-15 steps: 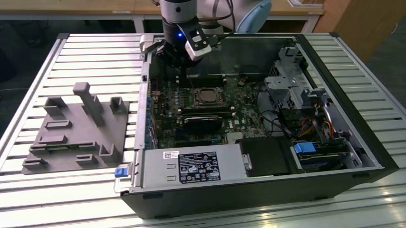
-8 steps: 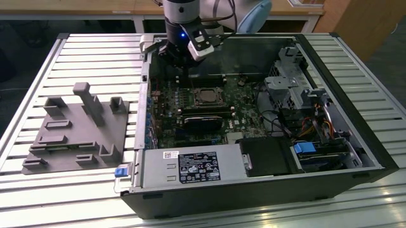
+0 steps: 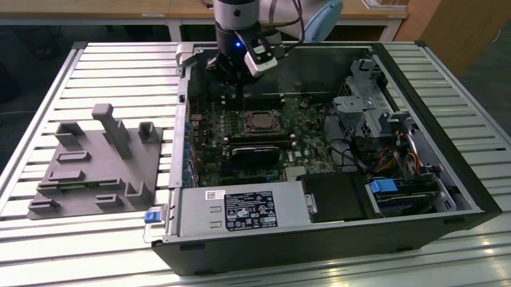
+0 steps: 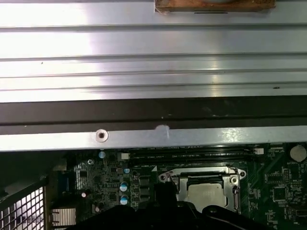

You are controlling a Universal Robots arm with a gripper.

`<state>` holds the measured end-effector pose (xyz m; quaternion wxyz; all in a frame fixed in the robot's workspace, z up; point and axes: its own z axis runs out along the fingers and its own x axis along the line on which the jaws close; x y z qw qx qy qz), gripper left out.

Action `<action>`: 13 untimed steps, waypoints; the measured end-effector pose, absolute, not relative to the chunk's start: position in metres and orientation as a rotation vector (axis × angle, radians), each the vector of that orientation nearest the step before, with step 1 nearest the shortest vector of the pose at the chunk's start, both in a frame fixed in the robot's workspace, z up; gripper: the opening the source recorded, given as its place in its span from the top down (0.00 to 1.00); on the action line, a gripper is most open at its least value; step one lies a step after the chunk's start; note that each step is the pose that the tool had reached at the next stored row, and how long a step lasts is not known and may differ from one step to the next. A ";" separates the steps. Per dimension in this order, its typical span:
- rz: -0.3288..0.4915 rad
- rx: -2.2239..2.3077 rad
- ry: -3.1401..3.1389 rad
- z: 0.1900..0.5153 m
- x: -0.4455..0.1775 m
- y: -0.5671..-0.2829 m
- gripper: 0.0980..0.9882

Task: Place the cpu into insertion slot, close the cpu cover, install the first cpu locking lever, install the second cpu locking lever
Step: 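Install the first cpu locking lever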

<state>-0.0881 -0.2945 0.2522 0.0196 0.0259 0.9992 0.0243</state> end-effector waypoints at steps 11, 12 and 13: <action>0.076 0.080 3.101 0.250 -0.075 -0.295 0.99; 0.078 0.080 3.100 0.249 -0.072 -0.295 0.99; 0.079 0.080 3.100 0.249 -0.070 -0.295 0.99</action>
